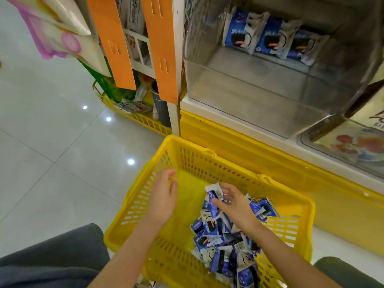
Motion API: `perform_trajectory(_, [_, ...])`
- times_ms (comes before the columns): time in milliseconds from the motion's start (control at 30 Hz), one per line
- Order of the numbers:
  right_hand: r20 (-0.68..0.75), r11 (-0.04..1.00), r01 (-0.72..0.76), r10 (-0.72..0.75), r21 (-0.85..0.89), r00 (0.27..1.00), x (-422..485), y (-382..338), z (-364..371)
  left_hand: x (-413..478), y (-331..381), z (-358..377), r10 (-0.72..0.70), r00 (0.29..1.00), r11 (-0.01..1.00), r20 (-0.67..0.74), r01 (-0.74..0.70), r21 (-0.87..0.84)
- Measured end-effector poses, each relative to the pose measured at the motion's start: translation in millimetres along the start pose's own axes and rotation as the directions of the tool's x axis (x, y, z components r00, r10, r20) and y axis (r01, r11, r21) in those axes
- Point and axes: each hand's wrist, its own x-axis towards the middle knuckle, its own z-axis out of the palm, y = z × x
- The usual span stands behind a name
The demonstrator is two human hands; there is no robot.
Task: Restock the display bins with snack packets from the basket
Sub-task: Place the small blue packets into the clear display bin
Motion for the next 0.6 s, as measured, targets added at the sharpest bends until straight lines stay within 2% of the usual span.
perform_trajectory(33, [-0.01, 0.997, 0.001, -0.001, 0.076, 1.0, -3, -9, 4, -7, 9, 8, -0.104, 0.986, 0.986, 0.129, 0.119, -0.113])
perform_trajectory(67, [-0.026, 0.992, 0.006, -0.002, 0.128, 1.0, -7, -17, 8, -14, 16, 15, -0.188, 0.943, 0.947, 0.274, 0.248, -0.203])
perform_trajectory(133, [-0.073, 0.985, 0.021, -0.009, 0.17, 0.997, -16, -26, 15, -27, 26, 25, -0.249, 0.83, 0.827, 0.5, 0.451, -0.336])
perform_trajectory(167, [-0.094, 0.987, 0.023, -0.008, 0.159, 0.996, -21, -28, 18, -33, 27, 28, -0.263, 0.789, 0.774, 0.555, 0.516, -0.366])
perform_trajectory(233, [-0.114, 0.991, 0.033, -0.019, 0.127, 0.993, -30, -28, 20, -44, 29, 29, -0.31, 0.747, 0.718, 0.588, 0.59, -0.371])
perform_trajectory(367, [-0.08, 0.978, 0.09, -0.077, 0.188, 0.994, -46, -11, 7, -54, 21, 31, -0.247, 0.791, 0.752, 0.56, 0.52, -0.404])
perform_trajectory(400, [-0.079, 0.988, 0.084, -0.075, 0.13, 0.994, -50, -2, -1, -55, 19, 30, -0.245, 0.802, 0.762, 0.545, 0.507, -0.403])
perform_trajectory(467, [-0.032, 0.994, 0.018, -0.021, -0.105, 0.999, -57, 23, -20, -55, 17, 28, -0.251, 0.807, 0.765, 0.535, 0.504, -0.401])
perform_trajectory(533, [0.109, 0.937, -0.059, 0.102, -0.345, 0.989, -66, 54, -35, -55, 16, 30, -0.258, 0.802, 0.768, 0.539, 0.509, -0.389])
perform_trajectory(600, [0.248, 0.863, -0.085, 0.236, -0.498, 0.94, -76, 82, -42, -56, 17, 31, -0.263, 0.803, 0.777, 0.535, 0.505, -0.376])
